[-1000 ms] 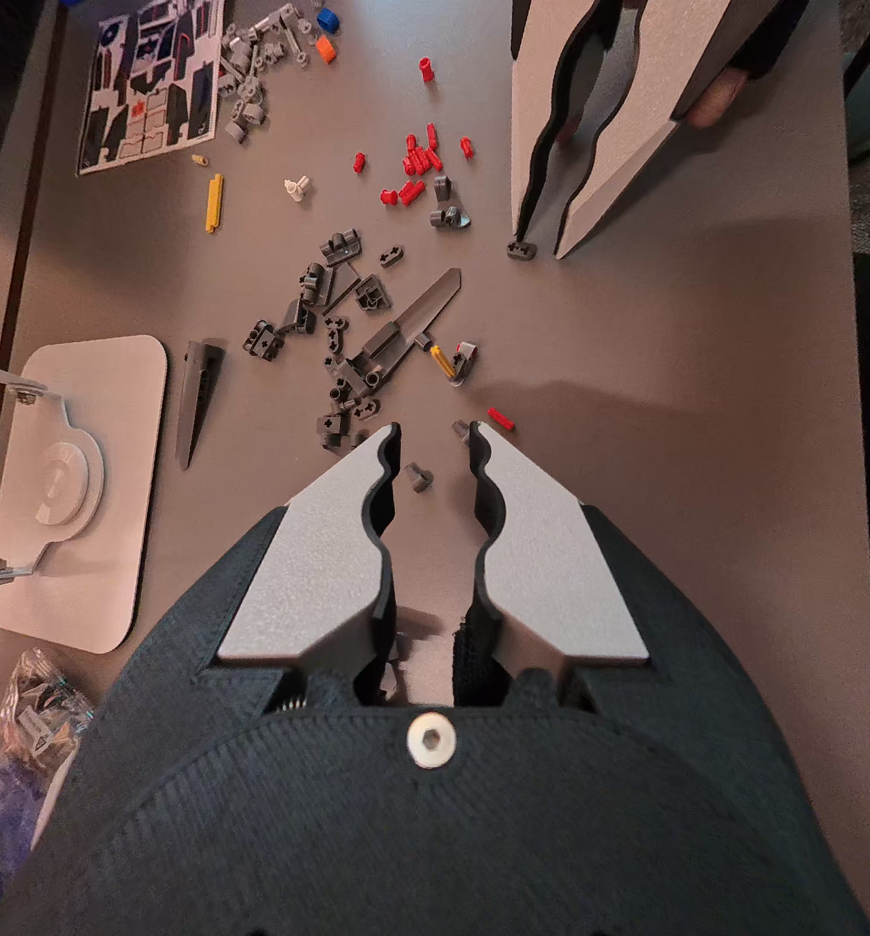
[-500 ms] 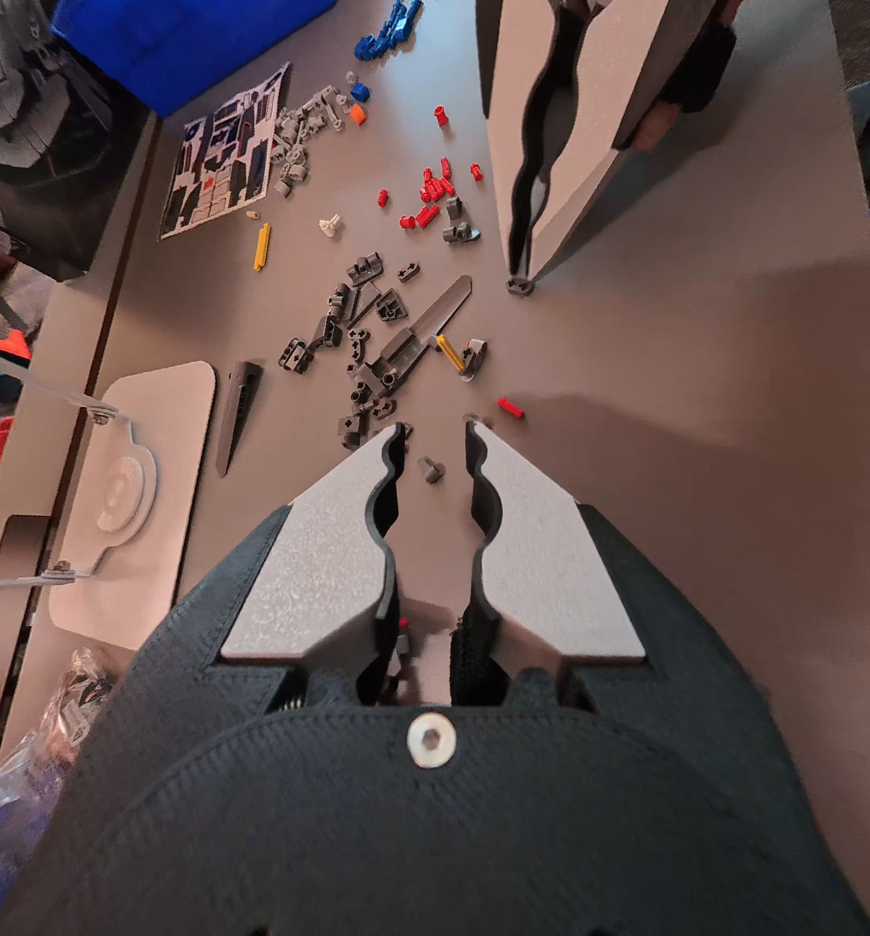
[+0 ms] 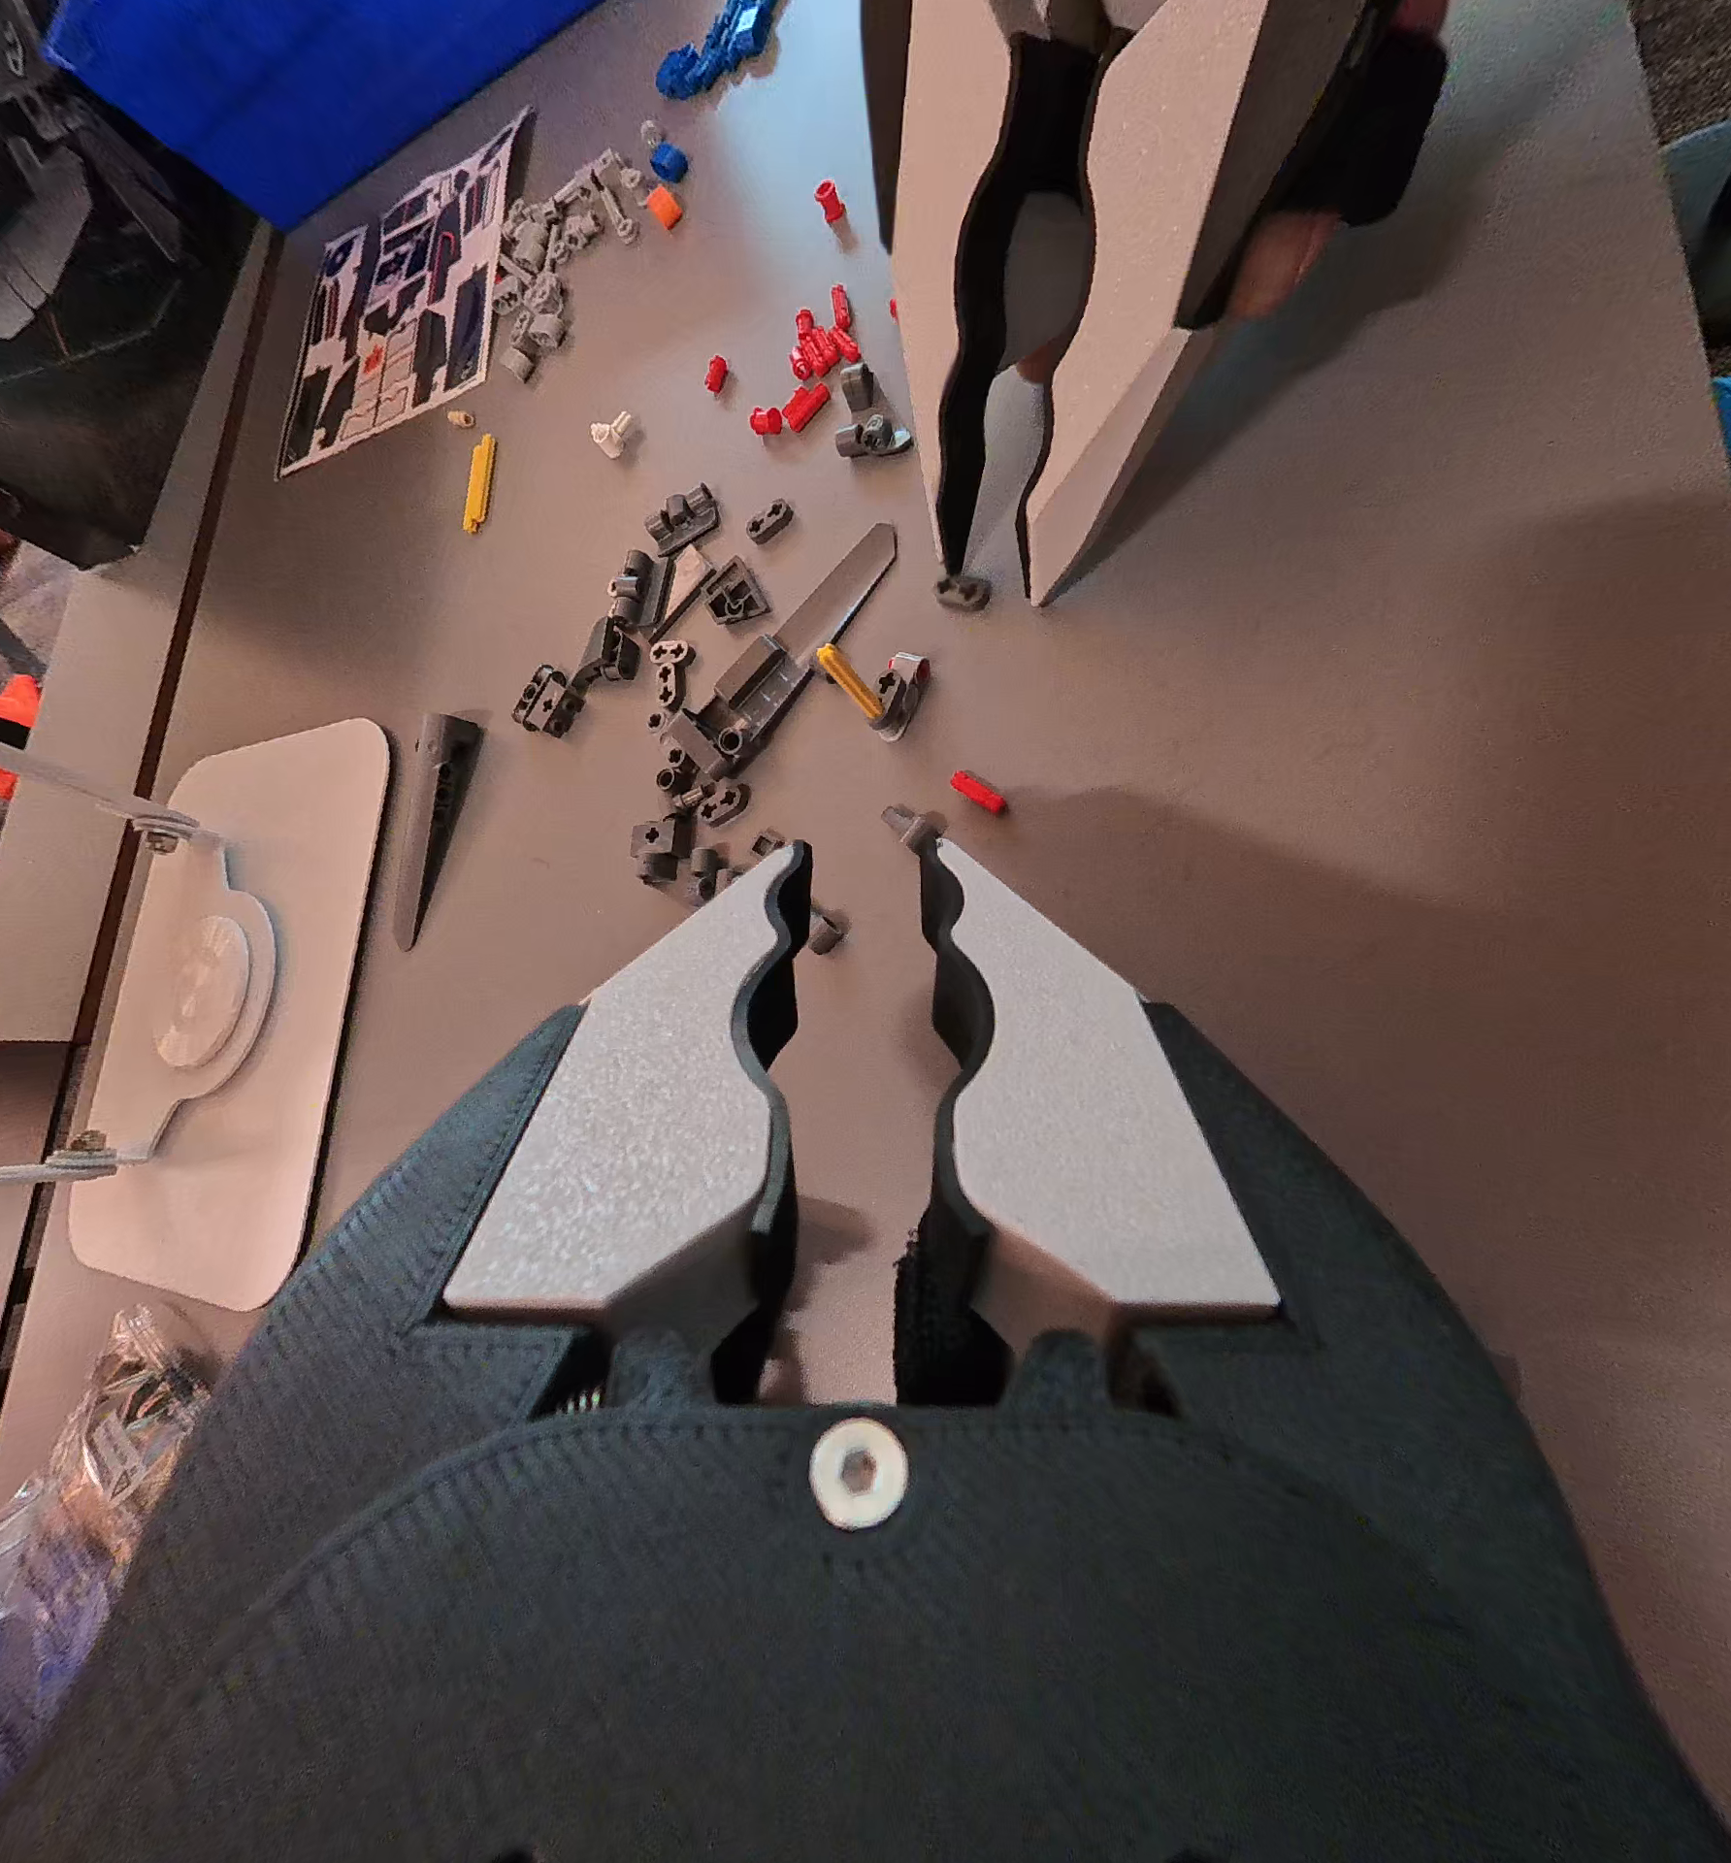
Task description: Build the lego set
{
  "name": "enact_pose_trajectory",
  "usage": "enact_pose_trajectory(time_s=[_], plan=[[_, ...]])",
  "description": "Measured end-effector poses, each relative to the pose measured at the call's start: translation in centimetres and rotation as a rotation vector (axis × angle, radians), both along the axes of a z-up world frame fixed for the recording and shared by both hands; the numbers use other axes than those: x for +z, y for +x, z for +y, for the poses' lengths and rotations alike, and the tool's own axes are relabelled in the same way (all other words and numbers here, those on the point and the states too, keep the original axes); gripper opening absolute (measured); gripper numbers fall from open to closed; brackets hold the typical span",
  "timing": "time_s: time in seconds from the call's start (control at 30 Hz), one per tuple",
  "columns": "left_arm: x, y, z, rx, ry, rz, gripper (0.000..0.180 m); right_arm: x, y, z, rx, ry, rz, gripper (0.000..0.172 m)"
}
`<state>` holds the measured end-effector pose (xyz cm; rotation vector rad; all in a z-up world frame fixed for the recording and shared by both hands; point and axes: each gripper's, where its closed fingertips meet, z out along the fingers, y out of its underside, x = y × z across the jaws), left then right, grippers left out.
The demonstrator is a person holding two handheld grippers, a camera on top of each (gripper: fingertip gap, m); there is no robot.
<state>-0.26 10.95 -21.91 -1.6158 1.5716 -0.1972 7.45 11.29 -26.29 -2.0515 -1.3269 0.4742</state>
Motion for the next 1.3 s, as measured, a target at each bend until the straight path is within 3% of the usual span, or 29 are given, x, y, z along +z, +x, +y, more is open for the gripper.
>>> enact_pose_trajectory(time_s=[0.33, 0.7, 0.9, 1.03, 1.3], plan=[[-0.2, -0.1, 0.2, 0.005, -0.005, 0.003, 0.018, 0.9, -0.3, 0.7, -0.023, 0.025, 0.045, 0.023], [-0.5, -0.1, 0.4, 0.013, -0.007, 0.009, 0.017, 0.1, -0.8, 1.8, -0.058, 0.079, 0.012, 0.016], [-0.7, -0.3, 0.6, 0.02, -0.008, 0.017, 0.017, 0.3, 2.2, 1.7, -0.082, 0.132, -0.089, 0.012], [-0.7, -0.2, 0.5, 0.017, -0.008, 0.02, 0.017, 1.7, 3.5, 1.3, -0.111, 0.147, -0.061, 0.019], [-1.0, -0.2, 0.6, 0.02, -0.007, 0.025, 0.016, 1.0, 1.2, 1.3, 0.051, 0.097, 0.033, 0.014]])
